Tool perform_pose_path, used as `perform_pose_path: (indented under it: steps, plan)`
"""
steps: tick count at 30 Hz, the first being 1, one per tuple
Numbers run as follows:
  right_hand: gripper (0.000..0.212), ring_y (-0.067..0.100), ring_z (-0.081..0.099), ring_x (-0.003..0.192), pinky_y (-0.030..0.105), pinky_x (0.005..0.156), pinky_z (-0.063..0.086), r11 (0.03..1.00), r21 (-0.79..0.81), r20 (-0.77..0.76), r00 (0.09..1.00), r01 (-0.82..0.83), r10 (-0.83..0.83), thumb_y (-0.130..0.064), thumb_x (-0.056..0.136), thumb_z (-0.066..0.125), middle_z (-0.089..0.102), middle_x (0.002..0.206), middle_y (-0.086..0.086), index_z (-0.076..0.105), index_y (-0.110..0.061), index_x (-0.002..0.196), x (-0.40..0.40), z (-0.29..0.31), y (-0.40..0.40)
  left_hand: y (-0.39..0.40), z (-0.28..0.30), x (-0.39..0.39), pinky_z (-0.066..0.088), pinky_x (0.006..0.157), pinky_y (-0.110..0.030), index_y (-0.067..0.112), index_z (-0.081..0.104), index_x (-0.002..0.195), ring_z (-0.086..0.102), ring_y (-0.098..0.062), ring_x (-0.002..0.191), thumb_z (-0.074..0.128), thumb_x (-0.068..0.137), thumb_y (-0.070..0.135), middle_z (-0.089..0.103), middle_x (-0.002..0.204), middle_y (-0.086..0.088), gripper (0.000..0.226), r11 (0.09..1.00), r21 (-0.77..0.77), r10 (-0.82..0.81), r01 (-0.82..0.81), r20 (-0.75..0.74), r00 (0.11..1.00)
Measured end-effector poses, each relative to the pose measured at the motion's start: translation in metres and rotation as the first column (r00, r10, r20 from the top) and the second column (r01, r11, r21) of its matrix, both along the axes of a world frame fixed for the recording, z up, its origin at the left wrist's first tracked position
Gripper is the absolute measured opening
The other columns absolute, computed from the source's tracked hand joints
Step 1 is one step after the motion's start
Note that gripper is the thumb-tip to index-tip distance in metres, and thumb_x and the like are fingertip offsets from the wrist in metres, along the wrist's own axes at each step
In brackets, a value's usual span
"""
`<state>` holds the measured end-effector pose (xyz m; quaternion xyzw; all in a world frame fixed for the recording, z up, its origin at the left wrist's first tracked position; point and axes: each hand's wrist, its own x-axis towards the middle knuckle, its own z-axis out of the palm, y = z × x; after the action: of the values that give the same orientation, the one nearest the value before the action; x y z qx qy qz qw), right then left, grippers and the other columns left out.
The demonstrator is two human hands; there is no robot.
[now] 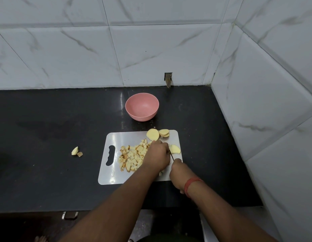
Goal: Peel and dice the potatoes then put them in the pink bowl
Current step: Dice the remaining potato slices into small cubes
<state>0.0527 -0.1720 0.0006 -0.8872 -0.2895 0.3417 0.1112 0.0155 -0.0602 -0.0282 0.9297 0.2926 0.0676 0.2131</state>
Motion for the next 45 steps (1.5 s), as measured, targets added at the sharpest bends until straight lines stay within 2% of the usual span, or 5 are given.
perform_pose_path:
  steps: [11,20,28,41,45]
  plan:
    - [0.024,0.021,0.045,0.074,0.029,0.075,0.040,0.992,-0.083,-0.039,0.995,-0.093,0.090,-0.010,0.097,0.040,0.046,0.086,0.005,0.047,-0.006,0.120,0.000,0.010,-0.031,0.000,0.002,0.001,0.055,0.080,-0.035,0.011,0.073,0.098,0.056,-0.016,0.088,0.061,0.093,0.016,0.063,0.094,-0.005,0.014,1.000,-0.011,0.020,-0.021,-0.056,0.998]
    - [0.009,0.022,0.053,0.053,0.021,0.033,0.035,0.995,0.008,-0.041,0.994,0.098,-0.098,-0.003,0.095,0.034,0.049,0.079,0.006,0.041,-0.009,0.098,0.012,0.025,-0.052,-0.009,0.003,0.000,0.033,0.112,-0.043,0.013,0.059,0.121,0.049,-0.025,0.114,0.051,0.092,0.025,0.056,0.123,-0.007,0.032,0.961,0.272,0.003,0.044,-0.170,0.985]
    - [0.015,0.031,0.058,0.060,0.032,0.041,0.046,0.954,0.160,-0.149,0.962,0.252,-0.229,-0.012,0.094,0.030,0.055,0.089,0.012,0.044,-0.012,0.091,0.020,0.035,-0.051,-0.011,-0.006,0.008,0.019,0.122,-0.049,0.014,0.054,0.135,0.046,-0.029,0.123,0.044,0.097,0.017,0.052,0.129,-0.008,0.039,0.777,0.433,-0.390,0.457,-0.240,0.889]
    - [0.015,0.022,0.054,0.061,0.030,0.048,0.046,0.976,0.157,-0.065,0.988,0.151,-0.142,-0.018,0.101,0.030,0.055,0.084,0.009,0.042,-0.012,0.094,0.023,0.029,-0.045,0.016,0.003,0.013,0.027,0.120,-0.040,0.014,0.051,0.139,0.043,-0.026,0.131,0.046,0.104,0.025,0.049,0.143,-0.009,0.037,0.950,0.298,-0.109,0.096,0.026,0.994]
    - [0.018,0.018,0.056,0.067,0.030,0.054,0.048,0.985,0.119,-0.056,0.991,0.128,-0.122,-0.022,0.103,0.030,0.055,0.087,0.006,0.045,-0.012,0.104,0.024,0.030,-0.043,0.044,0.012,0.031,0.011,0.125,-0.048,0.023,0.039,0.152,0.031,-0.027,0.147,0.046,0.104,0.030,0.039,0.157,-0.009,0.049,0.965,0.215,-0.108,0.150,-0.193,0.975]
